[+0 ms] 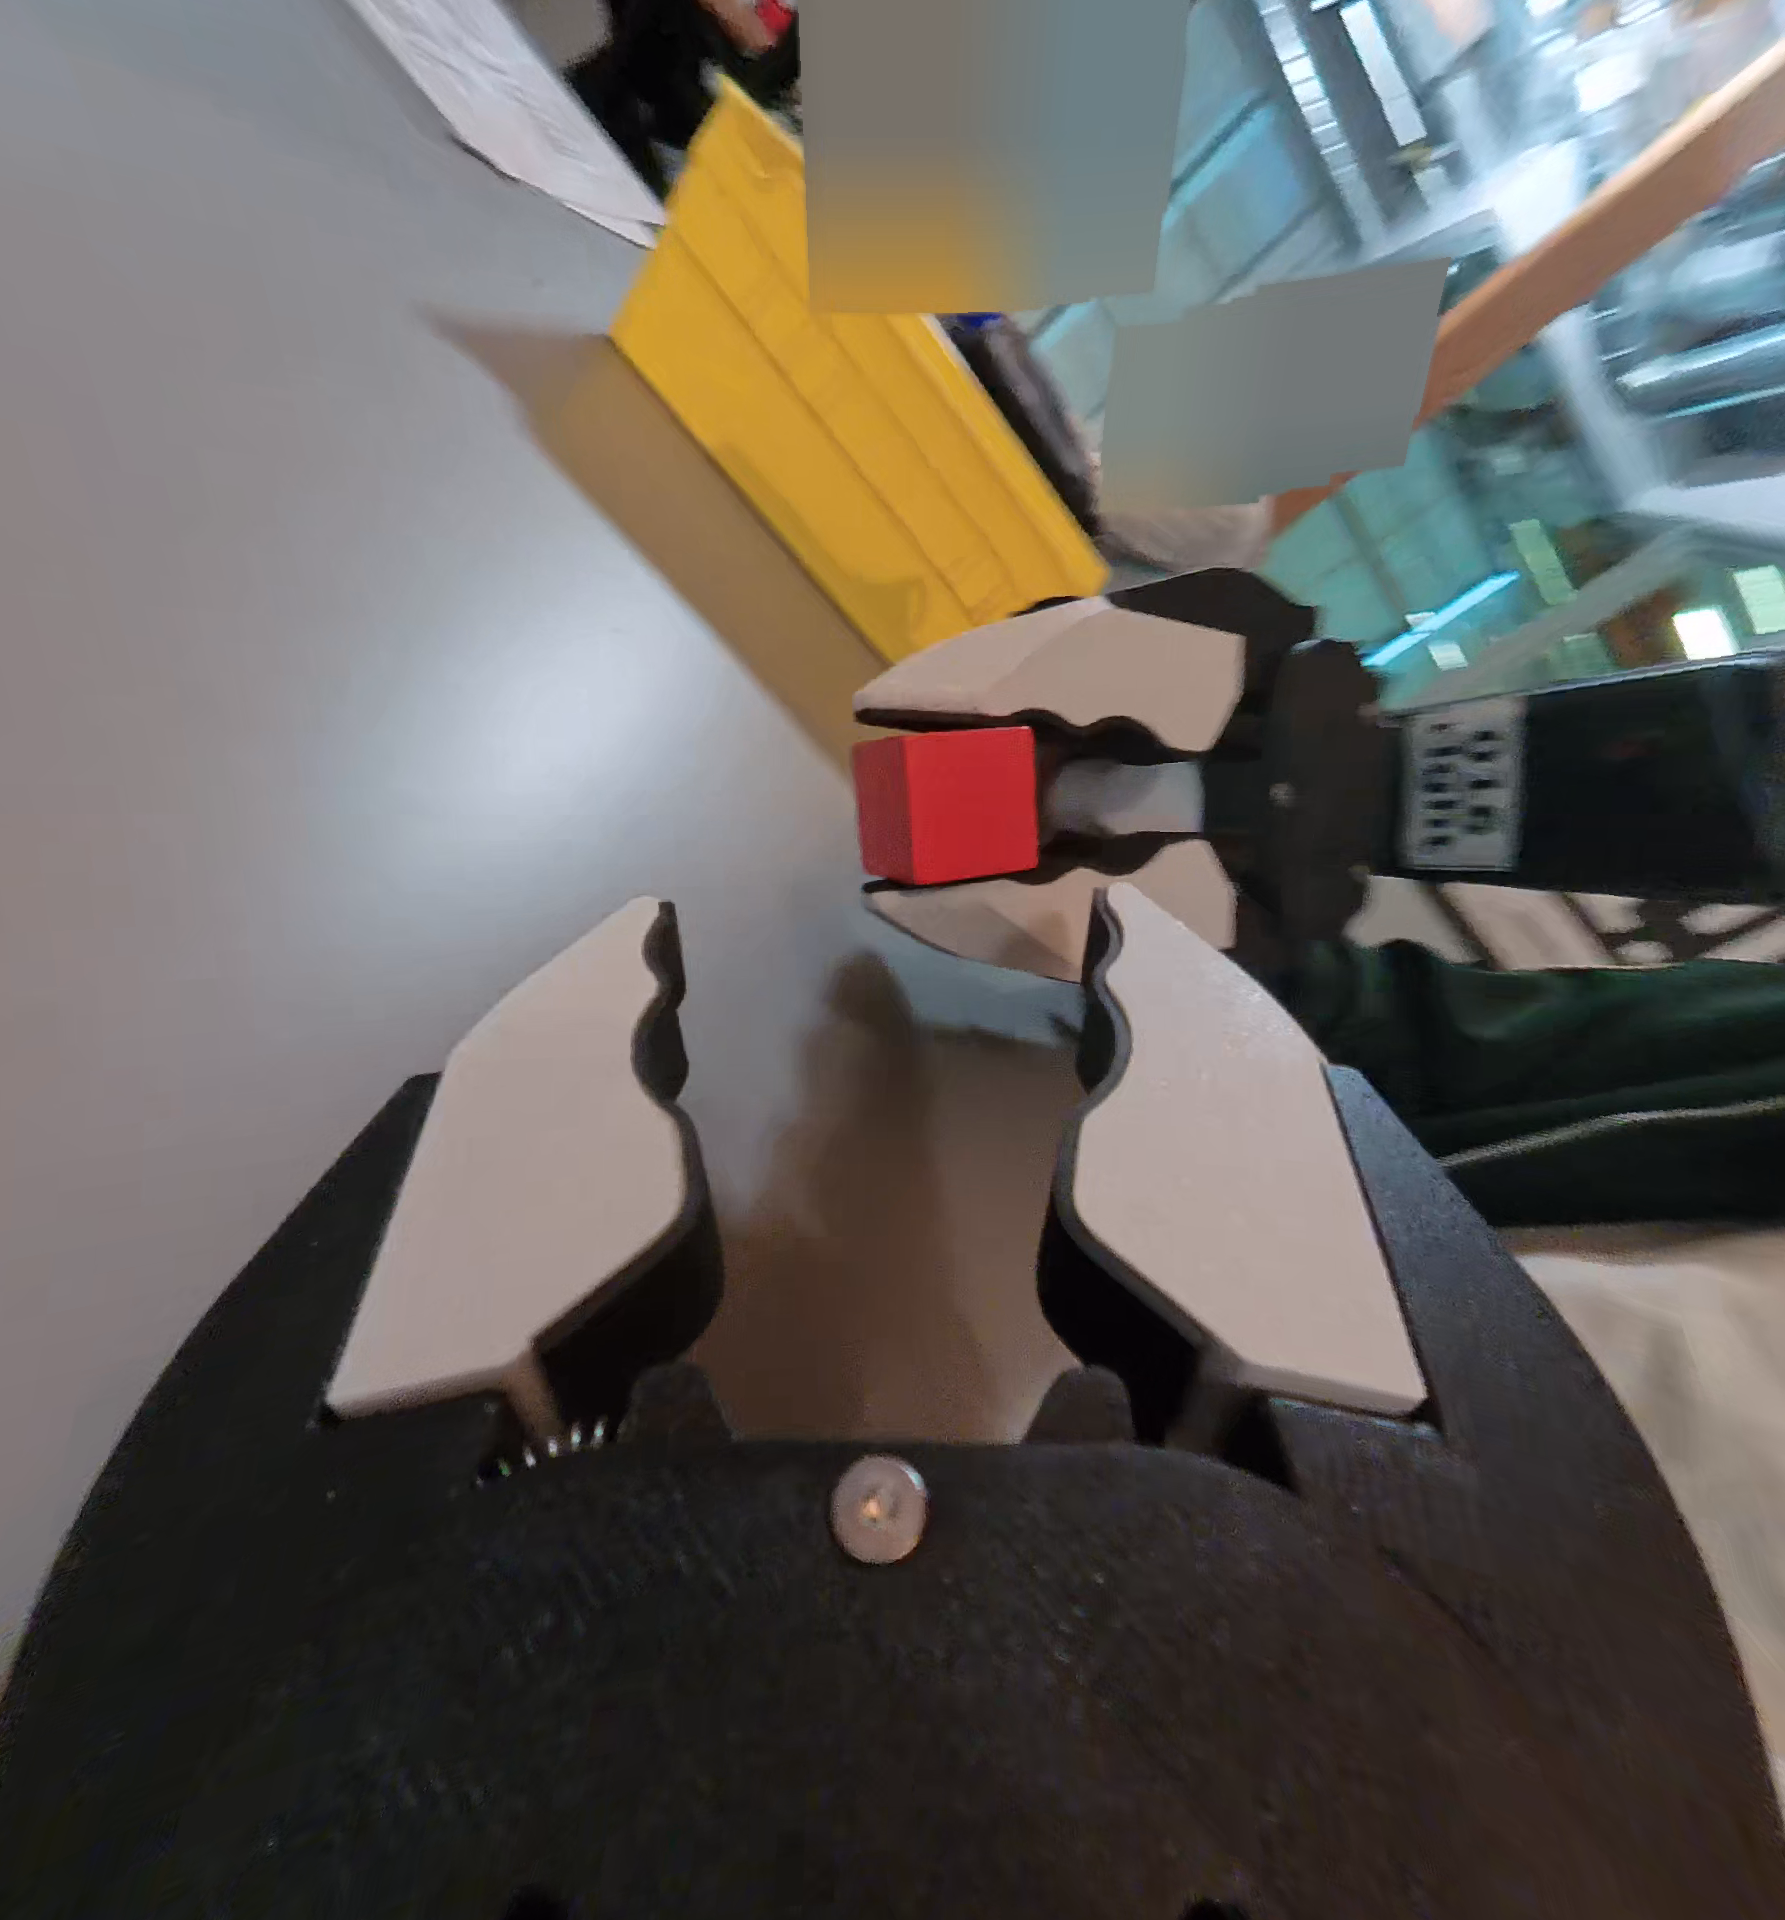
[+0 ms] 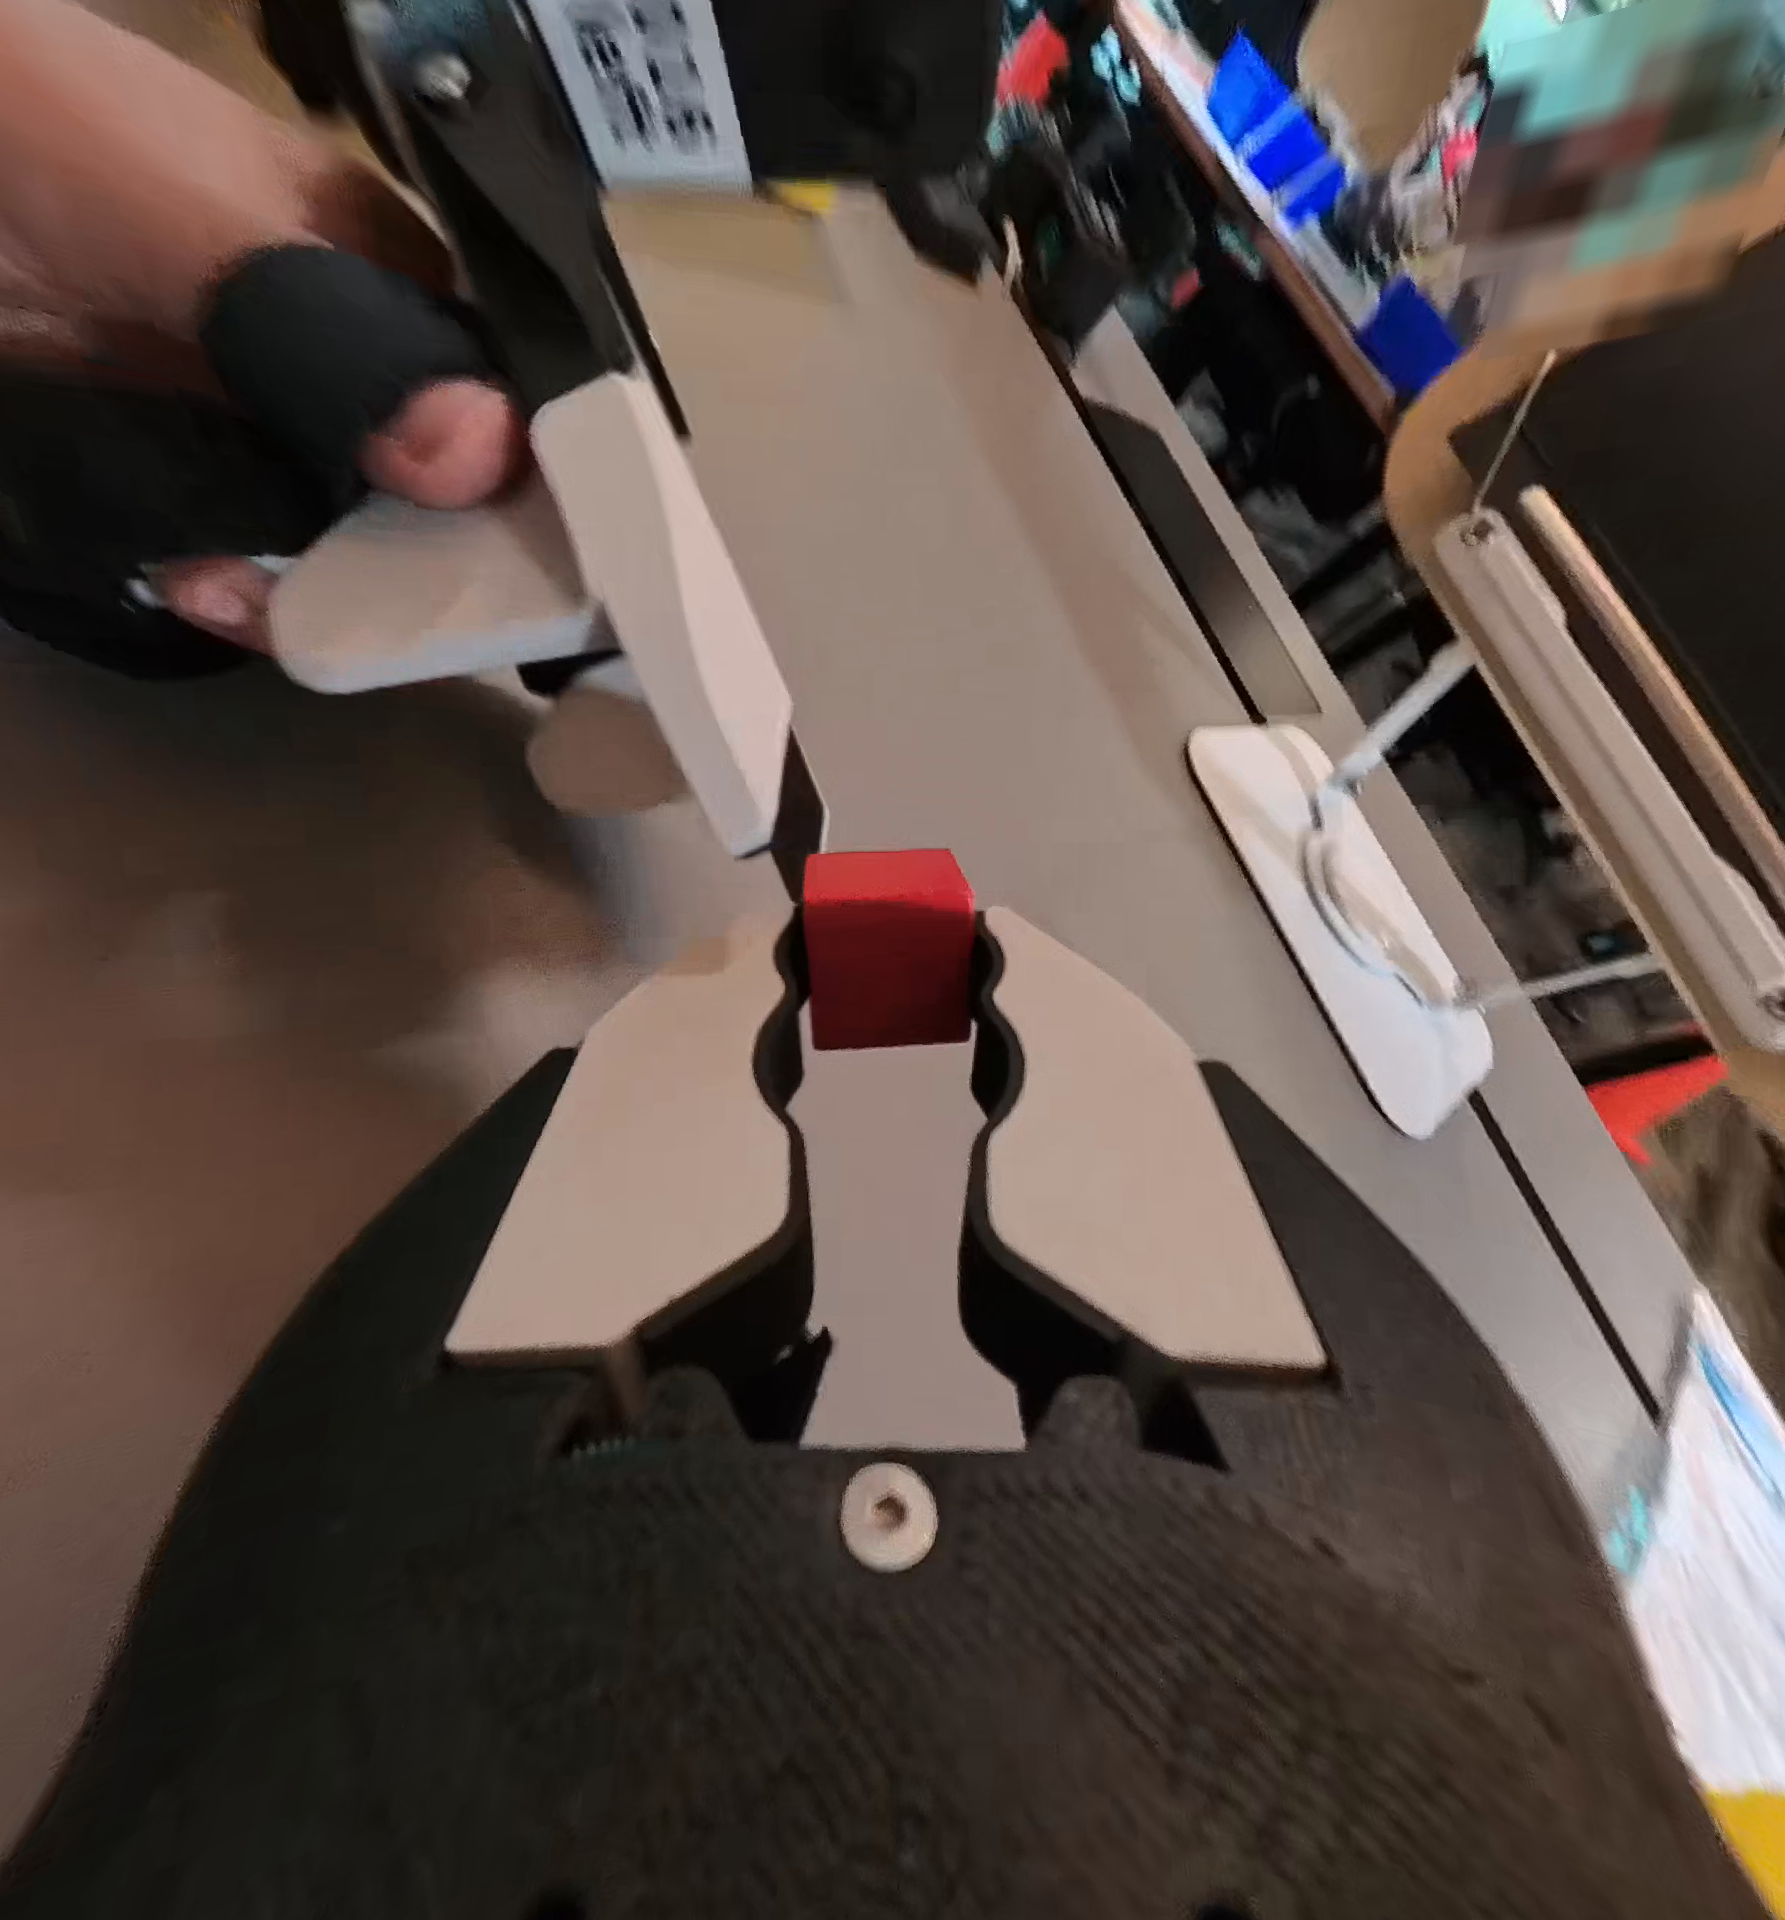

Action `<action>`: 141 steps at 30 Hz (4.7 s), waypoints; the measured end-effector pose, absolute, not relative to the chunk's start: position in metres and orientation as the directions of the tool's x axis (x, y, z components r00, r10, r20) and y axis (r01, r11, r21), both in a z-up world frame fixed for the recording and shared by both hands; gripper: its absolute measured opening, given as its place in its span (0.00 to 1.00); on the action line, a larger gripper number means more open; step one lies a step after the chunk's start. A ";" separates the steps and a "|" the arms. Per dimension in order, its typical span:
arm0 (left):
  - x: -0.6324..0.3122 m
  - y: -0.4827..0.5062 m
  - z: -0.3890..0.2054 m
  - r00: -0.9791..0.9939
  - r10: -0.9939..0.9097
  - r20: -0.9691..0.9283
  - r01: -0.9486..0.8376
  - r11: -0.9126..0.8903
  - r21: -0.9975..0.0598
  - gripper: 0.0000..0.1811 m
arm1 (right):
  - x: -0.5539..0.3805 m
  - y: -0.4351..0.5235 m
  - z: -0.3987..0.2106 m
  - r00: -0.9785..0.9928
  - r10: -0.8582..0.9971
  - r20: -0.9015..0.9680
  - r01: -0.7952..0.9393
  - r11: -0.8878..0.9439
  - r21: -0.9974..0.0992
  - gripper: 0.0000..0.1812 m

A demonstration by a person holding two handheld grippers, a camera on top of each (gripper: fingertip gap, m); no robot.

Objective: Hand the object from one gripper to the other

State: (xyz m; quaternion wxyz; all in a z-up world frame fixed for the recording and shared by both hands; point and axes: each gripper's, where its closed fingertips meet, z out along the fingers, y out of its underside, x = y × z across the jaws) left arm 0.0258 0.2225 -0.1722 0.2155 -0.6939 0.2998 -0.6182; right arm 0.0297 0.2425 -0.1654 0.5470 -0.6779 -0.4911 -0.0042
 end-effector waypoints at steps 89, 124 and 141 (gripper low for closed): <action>0.023 0.209 -0.184 0.054 -0.752 0.657 -0.296 -0.640 -0.709 0.29 | 0.020 0.234 -0.183 0.343 0.564 0.751 0.877 0.094 -0.471 0.16; 0.005 0.218 -0.119 -0.206 -0.855 0.475 0.085 -0.500 -0.862 0.16 | 0.031 0.227 -0.113 0.399 0.803 -0.443 -0.272 -0.357 -0.893 0.27; 0.018 0.201 -0.125 -0.227 -0.852 0.473 0.021 -0.490 -0.872 0.16 | 0.007 0.211 -0.118 0.323 0.840 -0.436 -0.196 -0.391 -0.899 0.15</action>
